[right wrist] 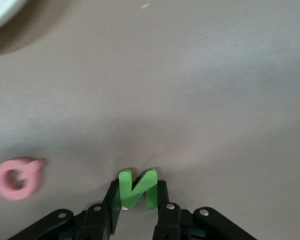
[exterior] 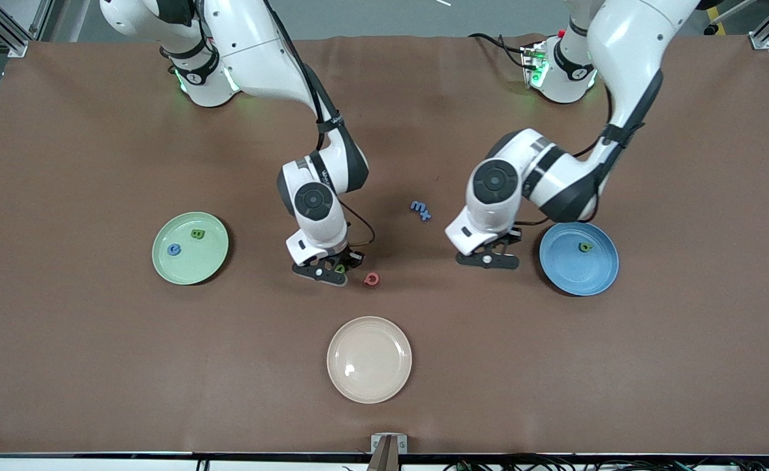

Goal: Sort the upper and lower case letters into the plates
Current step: 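Carry the green u to the blue plate while the right gripper carries N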

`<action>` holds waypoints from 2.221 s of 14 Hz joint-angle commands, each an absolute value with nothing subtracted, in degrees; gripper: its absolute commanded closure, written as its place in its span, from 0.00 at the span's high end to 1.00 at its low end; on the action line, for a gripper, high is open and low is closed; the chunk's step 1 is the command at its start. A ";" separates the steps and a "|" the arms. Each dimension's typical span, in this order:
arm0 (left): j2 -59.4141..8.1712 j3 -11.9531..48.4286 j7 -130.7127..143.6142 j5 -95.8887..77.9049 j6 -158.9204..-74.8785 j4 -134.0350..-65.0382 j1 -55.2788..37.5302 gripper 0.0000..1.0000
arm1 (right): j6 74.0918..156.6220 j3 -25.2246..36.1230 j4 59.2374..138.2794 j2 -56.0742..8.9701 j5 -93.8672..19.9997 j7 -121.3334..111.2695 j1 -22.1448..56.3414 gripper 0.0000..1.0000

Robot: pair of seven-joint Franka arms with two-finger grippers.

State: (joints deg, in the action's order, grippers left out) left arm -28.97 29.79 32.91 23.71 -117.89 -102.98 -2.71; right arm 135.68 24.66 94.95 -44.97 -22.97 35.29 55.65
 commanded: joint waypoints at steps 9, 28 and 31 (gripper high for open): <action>-27.77 32.78 12.23 25.83 -125.05 -109.59 15.28 0.05 | 130.78 41.73 120.30 -23.65 -22.32 -2.00 53.35 0.00; -34.89 32.34 4.75 33.93 -139.75 -113.56 26.10 0.10 | 143.35 42.10 129.29 -26.98 -27.60 -11.34 51.59 0.02; -34.72 32.43 5.62 33.93 -139.13 -113.20 25.93 0.80 | 143.35 41.58 129.29 -27.77 -27.68 -11.25 50.89 0.05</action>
State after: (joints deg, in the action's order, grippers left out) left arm -35.15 31.97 4.67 32.57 -139.18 -113.22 25.52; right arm 142.36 42.42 128.55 -27.76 -25.97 -10.37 51.76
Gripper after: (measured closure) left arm 0.678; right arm 0.670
